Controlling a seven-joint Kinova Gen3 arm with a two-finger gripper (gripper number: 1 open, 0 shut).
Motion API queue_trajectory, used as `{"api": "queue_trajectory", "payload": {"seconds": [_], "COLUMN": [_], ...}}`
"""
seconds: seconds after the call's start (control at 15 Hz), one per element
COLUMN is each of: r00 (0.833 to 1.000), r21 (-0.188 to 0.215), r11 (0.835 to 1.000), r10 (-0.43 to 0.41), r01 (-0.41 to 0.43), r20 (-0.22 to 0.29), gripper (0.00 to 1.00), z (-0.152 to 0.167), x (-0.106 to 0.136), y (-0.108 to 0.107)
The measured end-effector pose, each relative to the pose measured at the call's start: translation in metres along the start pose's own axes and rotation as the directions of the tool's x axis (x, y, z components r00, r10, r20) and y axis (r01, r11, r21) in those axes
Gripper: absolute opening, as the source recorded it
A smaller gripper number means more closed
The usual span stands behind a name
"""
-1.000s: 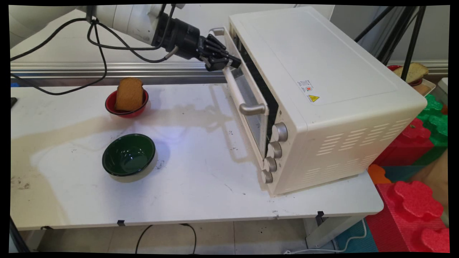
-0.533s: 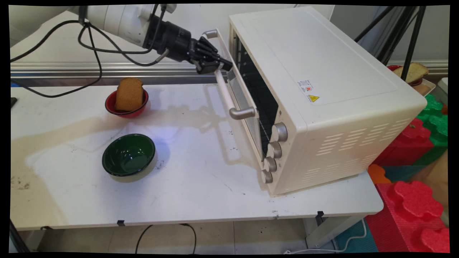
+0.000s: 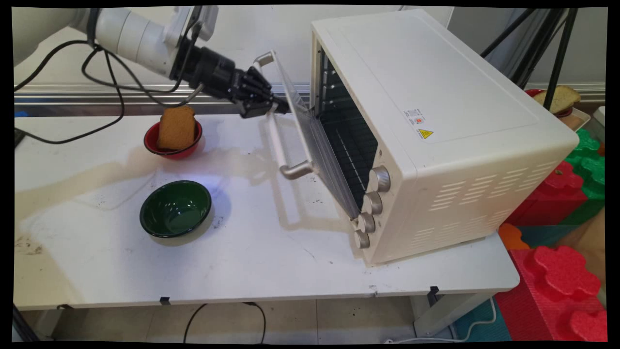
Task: Open the oven
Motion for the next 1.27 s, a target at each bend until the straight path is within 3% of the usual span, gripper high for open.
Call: {"api": "queue_trajectory", "payload": {"seconds": [1.27], "r00": [0.982], "r21": [-0.055], "r11": [0.996], "r10": [0.082], "r01": [-0.073], "r20": [0.173], "gripper": [0.00], "z": [-0.029], "x": [-0.108], "y": [0.016]}}
